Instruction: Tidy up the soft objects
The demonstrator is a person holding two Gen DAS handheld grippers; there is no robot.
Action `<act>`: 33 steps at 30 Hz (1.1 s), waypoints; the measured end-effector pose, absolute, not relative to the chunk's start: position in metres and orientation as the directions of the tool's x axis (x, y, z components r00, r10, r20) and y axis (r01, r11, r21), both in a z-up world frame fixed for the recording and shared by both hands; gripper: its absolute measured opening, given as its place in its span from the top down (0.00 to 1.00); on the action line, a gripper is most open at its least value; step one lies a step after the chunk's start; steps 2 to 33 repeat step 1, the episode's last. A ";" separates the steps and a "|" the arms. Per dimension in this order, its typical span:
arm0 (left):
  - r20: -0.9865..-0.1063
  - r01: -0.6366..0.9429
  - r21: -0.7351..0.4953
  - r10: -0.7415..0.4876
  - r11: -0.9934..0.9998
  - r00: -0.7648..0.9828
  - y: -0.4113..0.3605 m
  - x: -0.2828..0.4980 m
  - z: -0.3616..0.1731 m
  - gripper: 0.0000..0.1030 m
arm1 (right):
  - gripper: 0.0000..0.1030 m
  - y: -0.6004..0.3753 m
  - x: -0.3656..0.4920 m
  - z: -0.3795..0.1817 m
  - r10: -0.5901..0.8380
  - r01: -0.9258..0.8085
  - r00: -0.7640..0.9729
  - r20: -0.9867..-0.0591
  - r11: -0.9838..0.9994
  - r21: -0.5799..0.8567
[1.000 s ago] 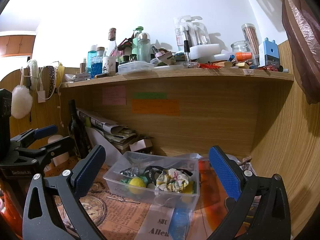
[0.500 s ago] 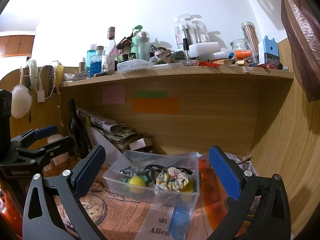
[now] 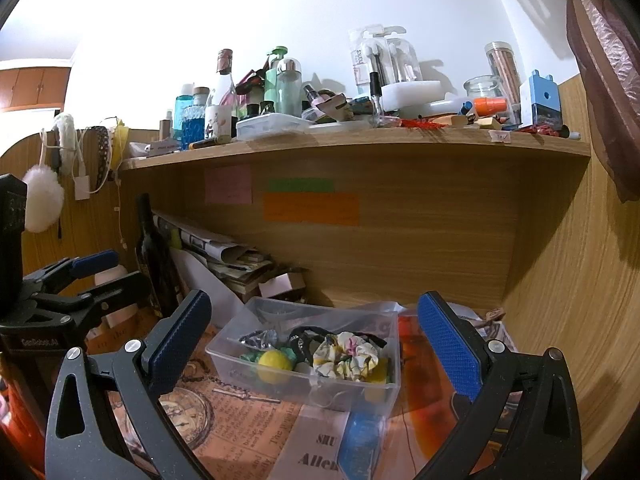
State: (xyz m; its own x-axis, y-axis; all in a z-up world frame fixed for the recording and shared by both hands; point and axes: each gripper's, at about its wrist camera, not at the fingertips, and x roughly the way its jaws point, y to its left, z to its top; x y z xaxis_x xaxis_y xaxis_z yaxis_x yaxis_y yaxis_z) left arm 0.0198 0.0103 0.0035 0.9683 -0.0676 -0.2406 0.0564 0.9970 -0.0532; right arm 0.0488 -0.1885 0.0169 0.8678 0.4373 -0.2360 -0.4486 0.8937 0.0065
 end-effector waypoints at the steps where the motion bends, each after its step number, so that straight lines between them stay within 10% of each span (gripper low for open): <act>1: -0.241 0.054 -0.055 -0.066 0.997 0.968 0.010 0.020 0.003 0.00 | 0.00 -0.188 0.049 0.017 0.437 -0.448 0.868 -0.238 0.894 0.007; 33: -0.241 0.054 -0.055 -0.066 0.997 0.968 0.010 0.020 0.003 0.00 | 0.00 -0.188 0.049 0.017 0.437 -0.448 0.868 -0.238 0.894 0.007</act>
